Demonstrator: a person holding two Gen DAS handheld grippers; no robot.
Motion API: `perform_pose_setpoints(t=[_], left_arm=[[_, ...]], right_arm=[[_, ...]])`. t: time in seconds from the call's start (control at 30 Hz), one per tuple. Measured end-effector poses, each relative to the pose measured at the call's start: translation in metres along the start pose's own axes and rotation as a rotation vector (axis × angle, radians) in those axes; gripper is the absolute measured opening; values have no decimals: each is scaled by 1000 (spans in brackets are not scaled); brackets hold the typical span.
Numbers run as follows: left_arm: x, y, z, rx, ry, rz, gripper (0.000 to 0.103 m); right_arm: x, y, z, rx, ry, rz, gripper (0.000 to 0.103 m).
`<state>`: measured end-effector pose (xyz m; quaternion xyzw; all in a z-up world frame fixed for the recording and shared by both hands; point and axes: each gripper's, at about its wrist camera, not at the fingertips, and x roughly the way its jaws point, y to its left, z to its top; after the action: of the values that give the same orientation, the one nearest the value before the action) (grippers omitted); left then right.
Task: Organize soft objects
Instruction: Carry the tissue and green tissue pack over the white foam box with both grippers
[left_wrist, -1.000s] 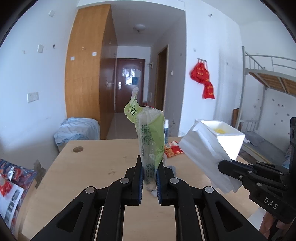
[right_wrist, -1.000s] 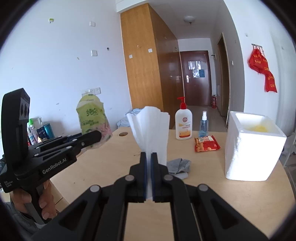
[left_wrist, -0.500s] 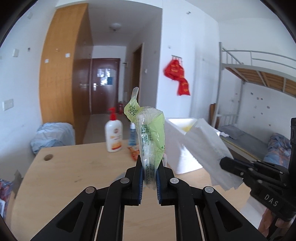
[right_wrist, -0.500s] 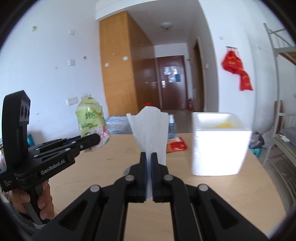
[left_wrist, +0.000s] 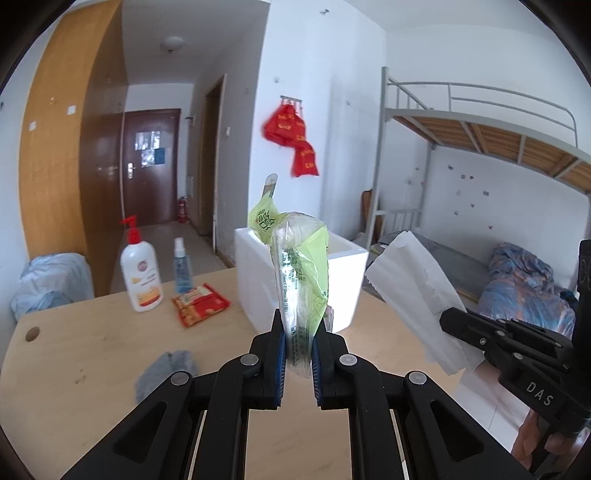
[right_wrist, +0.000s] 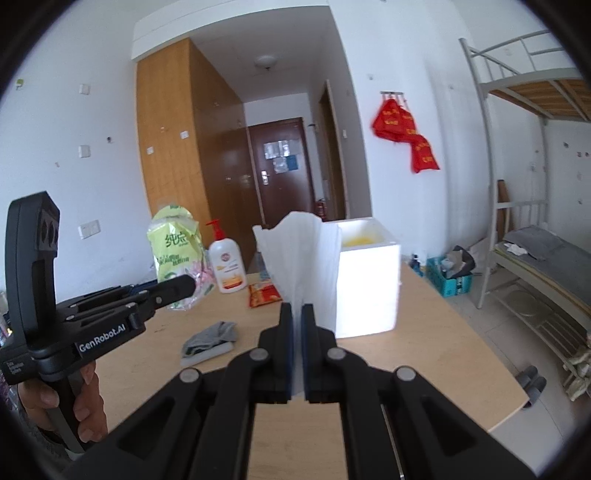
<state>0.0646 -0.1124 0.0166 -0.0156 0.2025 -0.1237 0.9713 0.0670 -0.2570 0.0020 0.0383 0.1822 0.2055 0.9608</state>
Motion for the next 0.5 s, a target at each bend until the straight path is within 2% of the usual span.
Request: perform_pose_setpoints(t=[0.23,0.5], left_arm=[[12,-12,7,16,-1,-31,13],[18,-22,11,36,-1,-59,13]], right_arm=[[-8,-11,3,21,-16,-53,6],[-9,-15,4,28,-23,-73,6]])
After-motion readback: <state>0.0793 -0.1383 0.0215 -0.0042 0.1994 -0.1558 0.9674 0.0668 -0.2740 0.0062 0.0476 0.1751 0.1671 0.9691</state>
